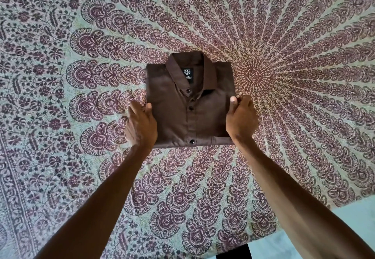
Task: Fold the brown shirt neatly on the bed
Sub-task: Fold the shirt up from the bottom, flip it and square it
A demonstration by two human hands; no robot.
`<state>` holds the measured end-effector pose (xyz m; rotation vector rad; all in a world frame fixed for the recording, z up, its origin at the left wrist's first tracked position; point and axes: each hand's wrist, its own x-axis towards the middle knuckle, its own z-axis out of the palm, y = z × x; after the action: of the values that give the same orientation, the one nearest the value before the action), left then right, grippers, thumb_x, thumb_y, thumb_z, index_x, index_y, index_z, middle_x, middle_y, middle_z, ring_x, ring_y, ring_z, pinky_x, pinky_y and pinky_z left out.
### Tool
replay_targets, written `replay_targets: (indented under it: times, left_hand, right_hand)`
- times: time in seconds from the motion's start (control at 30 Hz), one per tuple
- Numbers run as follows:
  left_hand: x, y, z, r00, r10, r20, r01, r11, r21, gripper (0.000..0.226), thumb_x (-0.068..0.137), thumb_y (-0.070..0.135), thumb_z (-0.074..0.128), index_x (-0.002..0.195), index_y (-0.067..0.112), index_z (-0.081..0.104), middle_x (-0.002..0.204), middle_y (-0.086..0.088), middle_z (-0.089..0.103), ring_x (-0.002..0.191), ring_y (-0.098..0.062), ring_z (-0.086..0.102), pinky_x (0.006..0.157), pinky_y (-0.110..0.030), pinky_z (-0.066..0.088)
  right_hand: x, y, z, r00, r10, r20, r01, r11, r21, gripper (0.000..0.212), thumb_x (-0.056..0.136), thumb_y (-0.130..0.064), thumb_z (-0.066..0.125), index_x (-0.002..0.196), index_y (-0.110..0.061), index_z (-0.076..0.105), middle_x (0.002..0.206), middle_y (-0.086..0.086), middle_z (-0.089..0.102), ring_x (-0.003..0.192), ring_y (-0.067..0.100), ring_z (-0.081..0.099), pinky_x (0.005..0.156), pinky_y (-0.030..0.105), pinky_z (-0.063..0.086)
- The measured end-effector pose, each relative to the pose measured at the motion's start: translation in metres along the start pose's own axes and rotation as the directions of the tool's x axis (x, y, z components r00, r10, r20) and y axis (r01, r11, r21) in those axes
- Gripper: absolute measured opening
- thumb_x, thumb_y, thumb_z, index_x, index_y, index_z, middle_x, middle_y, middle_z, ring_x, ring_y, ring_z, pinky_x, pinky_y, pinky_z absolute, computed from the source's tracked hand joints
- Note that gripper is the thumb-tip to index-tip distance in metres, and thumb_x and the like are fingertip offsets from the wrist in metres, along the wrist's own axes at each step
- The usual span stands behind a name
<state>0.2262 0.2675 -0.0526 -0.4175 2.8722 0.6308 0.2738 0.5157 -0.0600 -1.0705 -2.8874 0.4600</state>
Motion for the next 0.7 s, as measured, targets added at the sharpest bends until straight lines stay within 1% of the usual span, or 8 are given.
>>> replay_targets:
  times: [0.07, 0.17, 0.23, 0.3, 0.4, 0.5, 0.57, 0.7]
  left_hand:
    - [0.002, 0.008, 0.003, 0.985, -0.167, 0.051, 0.170, 0.983, -0.074, 0.063, 0.098, 0.052, 0.033, 0.134, 0.000, 0.036, 0.129, -0.024, 0.049, 0.103, -0.038, 0.060, 0.079, -0.042, 0.048]
    - [0.017, 0.023, 0.009, 0.928, -0.340, 0.154, 0.357, 0.928, -0.103, 0.084, 0.089, 0.070, 0.032, 0.138, 0.002, 0.033, 0.141, -0.026, 0.038, 0.122, -0.042, 0.048, 0.100, -0.052, 0.043]
    - [0.026, 0.035, 0.007, 0.912, -0.354, 0.207, 0.377, 0.922, -0.087, 0.086, 0.087, 0.073, 0.033, 0.136, 0.003, 0.037, 0.142, -0.024, 0.039, 0.127, -0.039, 0.043, 0.104, -0.051, 0.039]
    - [0.033, 0.045, 0.004, 0.935, -0.284, 0.212, 0.305, 0.950, -0.074, 0.081, 0.088, 0.068, 0.039, 0.136, 0.003, 0.038, 0.146, -0.021, 0.033, 0.134, -0.036, 0.034, 0.109, -0.047, 0.031]
    - [0.040, 0.044, 0.004, 0.969, -0.146, 0.199, 0.180, 0.970, -0.163, 0.068, 0.087, 0.056, 0.054, 0.128, 0.002, 0.044, 0.136, -0.019, 0.045, 0.124, -0.034, 0.043, 0.100, -0.043, 0.037]
    - [0.049, 0.032, -0.002, 0.933, -0.184, 0.308, 0.311, 0.844, -0.437, 0.057, 0.081, 0.051, 0.069, 0.112, 0.005, 0.056, 0.113, -0.013, 0.064, 0.093, -0.027, 0.061, 0.076, -0.034, 0.050]
    - [0.041, 0.019, -0.010, 0.901, -0.130, 0.414, 0.352, 0.776, -0.523, 0.042, 0.081, 0.049, 0.070, 0.097, 0.011, 0.062, 0.104, -0.012, 0.068, 0.090, -0.028, 0.066, 0.080, -0.036, 0.056]
    - [-0.010, -0.015, -0.037, 0.930, -0.008, 0.369, 0.252, 0.742, -0.621, 0.045, 0.082, 0.053, 0.066, 0.109, 0.018, 0.065, 0.098, -0.002, 0.070, 0.084, -0.019, 0.068, 0.075, -0.030, 0.058]
  right_hand:
    - [0.010, -0.007, -0.005, 0.994, 0.078, 0.078, -0.086, 0.990, 0.112, 0.044, 0.099, -0.045, 0.042, 0.120, -0.007, 0.052, 0.109, 0.017, 0.064, 0.097, 0.035, 0.062, 0.072, 0.036, 0.043]
    - [0.029, -0.017, -0.010, 0.950, 0.148, 0.274, -0.195, 0.968, 0.155, 0.052, 0.092, -0.052, 0.053, 0.117, -0.007, 0.052, 0.108, 0.013, 0.067, 0.098, 0.033, 0.063, 0.074, 0.034, 0.040]
    - [0.041, -0.020, -0.009, 0.912, 0.160, 0.378, -0.261, 0.937, 0.233, 0.047, 0.090, -0.050, 0.059, 0.108, -0.006, 0.056, 0.099, 0.009, 0.067, 0.092, 0.029, 0.062, 0.070, 0.030, 0.037]
    - [0.048, -0.022, -0.007, 0.900, 0.115, 0.420, -0.256, 0.920, 0.298, 0.039, 0.091, -0.047, 0.060, 0.099, -0.008, 0.064, 0.092, 0.009, 0.066, 0.088, 0.027, 0.062, 0.067, 0.028, 0.035]
    - [0.042, -0.023, -0.005, 0.923, 0.034, 0.383, -0.193, 0.902, 0.385, 0.034, 0.096, -0.037, 0.055, 0.109, -0.008, 0.065, 0.097, 0.007, 0.066, 0.088, 0.022, 0.058, 0.065, 0.026, 0.031]
    - [0.025, -0.022, -0.010, 0.951, -0.008, 0.311, -0.144, 0.875, 0.463, 0.033, 0.098, -0.033, 0.052, 0.118, -0.008, 0.060, 0.102, 0.005, 0.064, 0.089, 0.020, 0.057, 0.065, 0.028, 0.033]
    - [0.008, -0.017, -0.017, 0.960, -0.048, 0.276, -0.110, 0.842, 0.528, 0.033, 0.098, -0.036, 0.051, 0.116, -0.010, 0.058, 0.103, 0.010, 0.067, 0.091, 0.028, 0.063, 0.068, 0.038, 0.047]
    - [-0.050, -0.011, -0.038, 0.965, -0.150, 0.214, -0.010, 0.797, 0.604, 0.031, 0.100, -0.028, 0.052, 0.117, -0.003, 0.053, 0.097, 0.025, 0.064, 0.076, 0.033, 0.060, 0.063, 0.040, 0.047]
